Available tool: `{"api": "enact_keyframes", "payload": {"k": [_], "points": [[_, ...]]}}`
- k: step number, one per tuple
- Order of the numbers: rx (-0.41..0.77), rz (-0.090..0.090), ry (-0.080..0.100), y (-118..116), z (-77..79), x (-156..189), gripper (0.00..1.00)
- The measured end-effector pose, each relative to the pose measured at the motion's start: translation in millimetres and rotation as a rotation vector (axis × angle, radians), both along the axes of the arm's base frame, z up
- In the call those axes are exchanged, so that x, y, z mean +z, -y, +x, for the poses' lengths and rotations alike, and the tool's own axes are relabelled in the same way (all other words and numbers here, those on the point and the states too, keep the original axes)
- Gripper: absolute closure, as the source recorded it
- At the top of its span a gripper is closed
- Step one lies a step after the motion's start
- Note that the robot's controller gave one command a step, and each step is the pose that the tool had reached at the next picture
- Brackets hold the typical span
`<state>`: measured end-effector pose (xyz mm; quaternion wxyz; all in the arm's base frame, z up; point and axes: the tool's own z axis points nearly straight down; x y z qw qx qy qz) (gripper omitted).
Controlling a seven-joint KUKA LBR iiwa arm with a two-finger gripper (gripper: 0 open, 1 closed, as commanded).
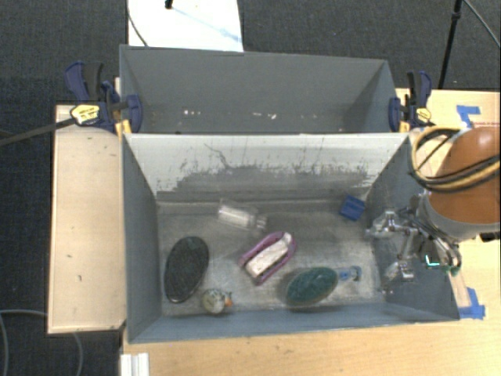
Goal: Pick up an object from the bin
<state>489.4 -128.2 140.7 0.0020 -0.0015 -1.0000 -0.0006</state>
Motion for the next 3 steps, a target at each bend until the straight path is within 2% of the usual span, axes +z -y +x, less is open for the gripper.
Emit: {"api": "enact_keyframes", "payload": {"k": [1,2,3], "points": [[0.193,0.0,0.011,-52.3,-1.6,-67.6,0.0],[0.196,-0.002,0.013,-50.7,-0.8,-66.5,1.0],[0.428,-0.004,0.014,-23.1,21.6,50.2,1.0]]}}
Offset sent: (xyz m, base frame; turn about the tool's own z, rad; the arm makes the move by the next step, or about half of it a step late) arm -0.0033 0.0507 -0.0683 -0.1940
